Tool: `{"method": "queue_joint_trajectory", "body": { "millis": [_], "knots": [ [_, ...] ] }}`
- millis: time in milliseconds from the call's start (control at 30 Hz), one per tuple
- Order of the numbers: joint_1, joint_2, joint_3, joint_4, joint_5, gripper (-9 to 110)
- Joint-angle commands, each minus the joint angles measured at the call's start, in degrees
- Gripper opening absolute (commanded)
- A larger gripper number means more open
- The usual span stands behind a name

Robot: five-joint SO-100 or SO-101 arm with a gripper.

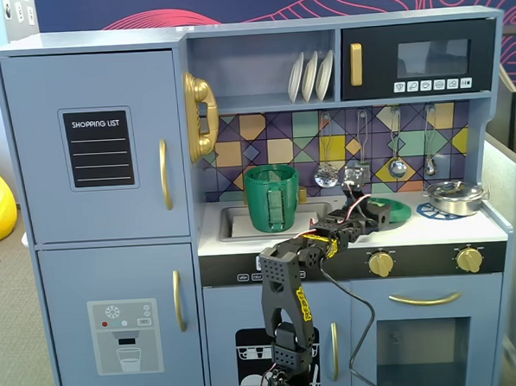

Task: Take off the lid from the green recipient and place it on the counter

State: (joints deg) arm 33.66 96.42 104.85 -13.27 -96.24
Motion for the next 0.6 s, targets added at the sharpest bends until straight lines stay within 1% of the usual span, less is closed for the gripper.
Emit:
{"method": "queue_joint_trajectory", "body": {
  "millis": [0, 267, 400, 567],
  "knots": [
    [-1.1, 0.2, -2.5, -2.5, -1.1, 0],
    [-1.8, 0.3, -0.6, -1.1, -2.7, 0],
    [-1.4, 1.3, 0.9, 3.5, -5.4, 0],
    [-1.8, 2.4, 3.2, 4.9, -5.1, 0]
  ]
}}
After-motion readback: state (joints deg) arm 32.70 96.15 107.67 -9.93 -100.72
